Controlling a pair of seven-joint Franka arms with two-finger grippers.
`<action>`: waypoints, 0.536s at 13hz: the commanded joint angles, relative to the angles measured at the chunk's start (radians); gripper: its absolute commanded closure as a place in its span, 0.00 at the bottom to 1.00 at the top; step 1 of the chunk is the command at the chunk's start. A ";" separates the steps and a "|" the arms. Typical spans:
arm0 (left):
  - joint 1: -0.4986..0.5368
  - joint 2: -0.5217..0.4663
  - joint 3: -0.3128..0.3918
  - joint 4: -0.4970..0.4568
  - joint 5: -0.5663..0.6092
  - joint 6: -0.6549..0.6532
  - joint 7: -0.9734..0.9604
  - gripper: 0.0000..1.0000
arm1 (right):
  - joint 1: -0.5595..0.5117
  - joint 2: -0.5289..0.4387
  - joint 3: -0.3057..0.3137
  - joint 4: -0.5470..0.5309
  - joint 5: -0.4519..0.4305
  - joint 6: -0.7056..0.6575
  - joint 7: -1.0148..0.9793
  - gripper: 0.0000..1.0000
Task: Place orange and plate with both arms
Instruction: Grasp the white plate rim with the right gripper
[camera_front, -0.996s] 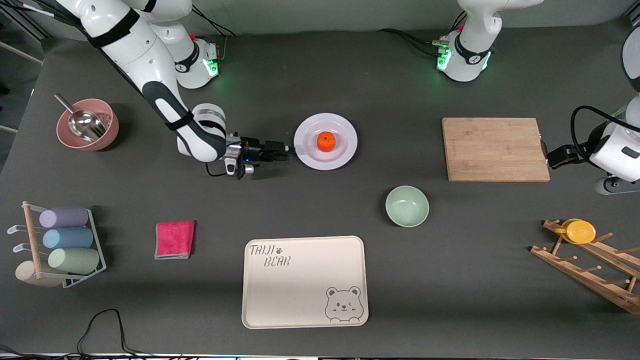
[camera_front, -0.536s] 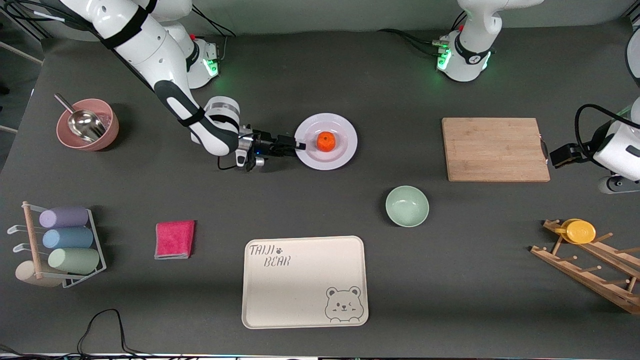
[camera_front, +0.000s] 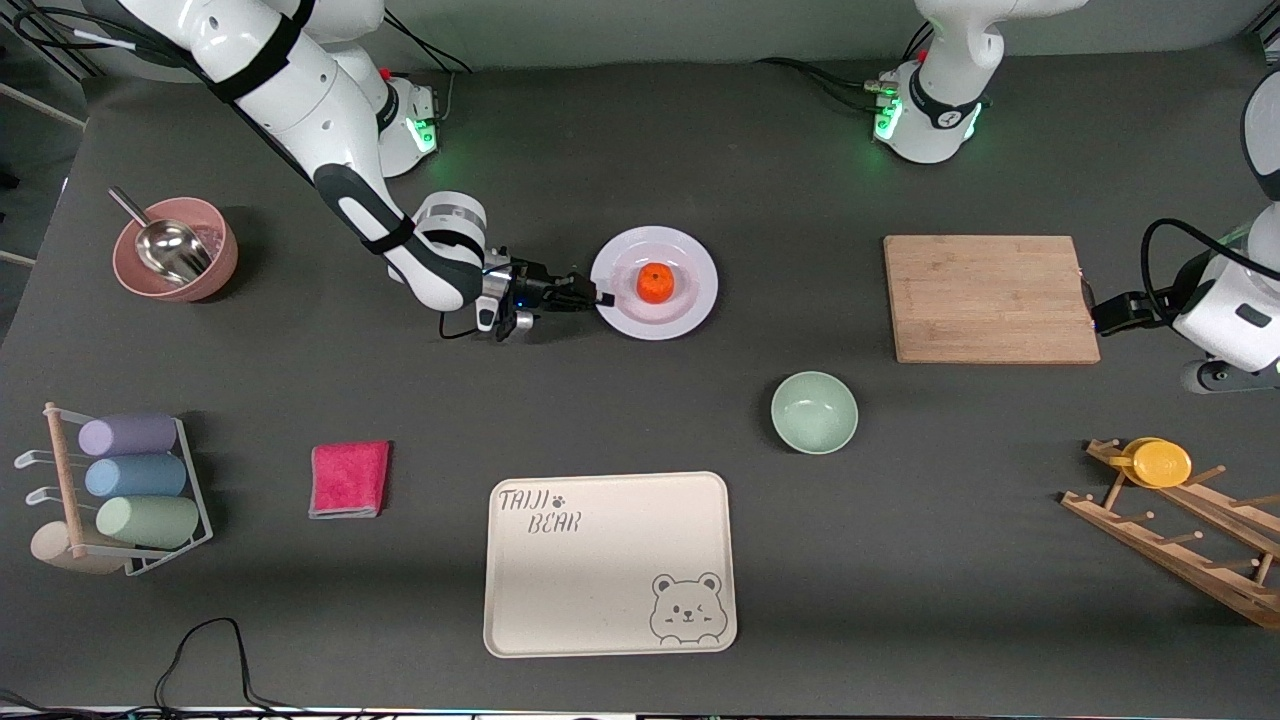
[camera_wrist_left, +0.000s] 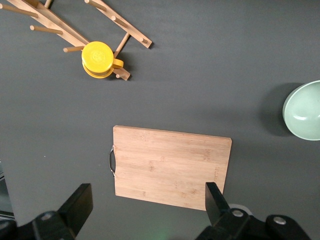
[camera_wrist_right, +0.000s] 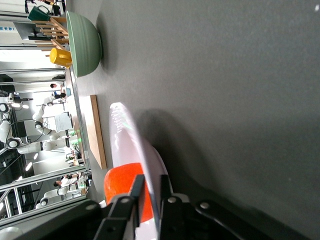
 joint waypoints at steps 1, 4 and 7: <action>-0.017 0.013 -0.005 0.010 -0.001 -0.009 0.015 0.00 | -0.006 0.015 0.005 0.046 0.028 0.042 0.043 1.00; -0.014 0.027 -0.006 0.008 -0.030 -0.009 0.018 0.00 | -0.007 0.013 0.005 0.104 0.016 0.062 0.157 1.00; 0.000 0.035 -0.005 -0.030 -0.036 -0.013 0.017 0.00 | -0.013 0.006 0.005 0.141 0.016 0.077 0.171 1.00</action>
